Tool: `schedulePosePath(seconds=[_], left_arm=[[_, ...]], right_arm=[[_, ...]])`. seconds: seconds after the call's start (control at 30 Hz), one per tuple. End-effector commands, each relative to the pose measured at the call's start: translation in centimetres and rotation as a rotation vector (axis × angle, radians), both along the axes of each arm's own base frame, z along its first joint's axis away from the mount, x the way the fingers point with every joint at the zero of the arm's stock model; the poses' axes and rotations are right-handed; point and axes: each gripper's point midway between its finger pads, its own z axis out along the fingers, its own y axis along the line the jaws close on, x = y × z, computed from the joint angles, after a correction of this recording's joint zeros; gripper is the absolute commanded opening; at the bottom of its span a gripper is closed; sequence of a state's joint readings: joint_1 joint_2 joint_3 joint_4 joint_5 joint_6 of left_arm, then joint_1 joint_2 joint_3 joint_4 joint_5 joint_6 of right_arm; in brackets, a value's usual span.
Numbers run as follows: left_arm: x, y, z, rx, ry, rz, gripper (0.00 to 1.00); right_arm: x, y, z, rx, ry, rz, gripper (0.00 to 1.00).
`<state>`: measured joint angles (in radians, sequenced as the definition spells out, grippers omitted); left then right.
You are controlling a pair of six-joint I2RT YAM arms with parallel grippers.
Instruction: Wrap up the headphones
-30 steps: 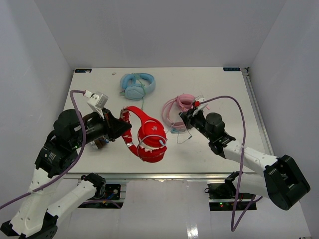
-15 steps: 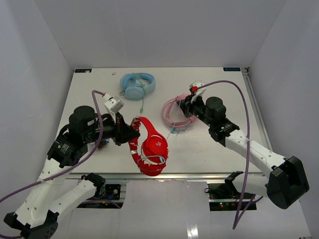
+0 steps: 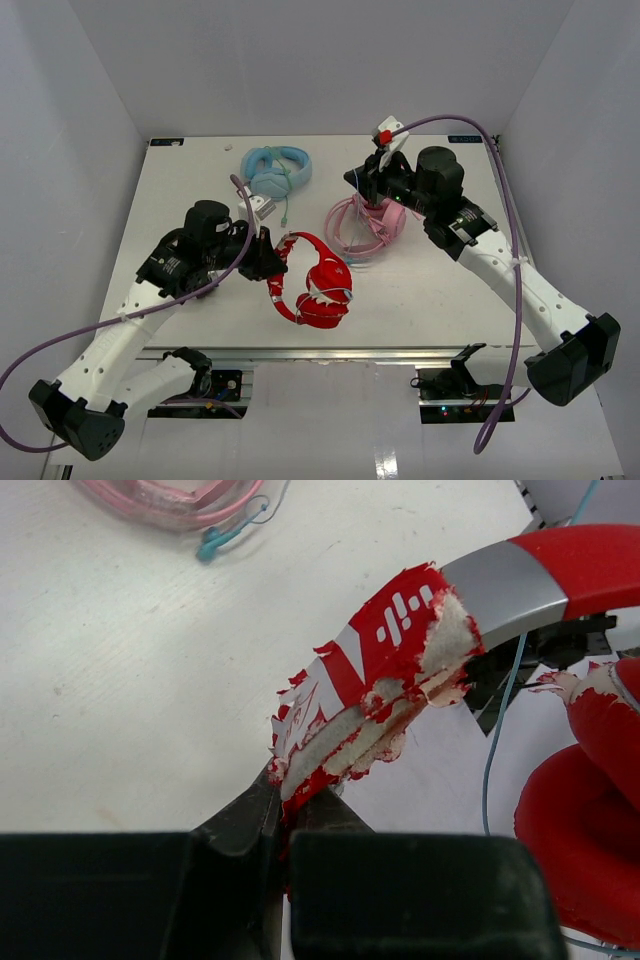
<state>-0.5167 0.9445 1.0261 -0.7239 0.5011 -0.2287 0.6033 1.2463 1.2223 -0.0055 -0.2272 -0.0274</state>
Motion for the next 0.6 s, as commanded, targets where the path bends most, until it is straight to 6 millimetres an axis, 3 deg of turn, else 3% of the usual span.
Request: schedulePosePath(seconds=[0.0, 0.57], left_arm=[[1.2, -0.4, 1.1, -0.026, -0.044, 0.025, 0.0], [2.8, -3.1, -1.7, -0.013, 0.017, 0.0, 0.0]], right_arm=[[-1.1, 0.8, 2.2, 0.003, 0.003, 0.08, 0.08], [0.4, 4.4, 2.2, -0.041, 0.049, 0.107, 0.08]])
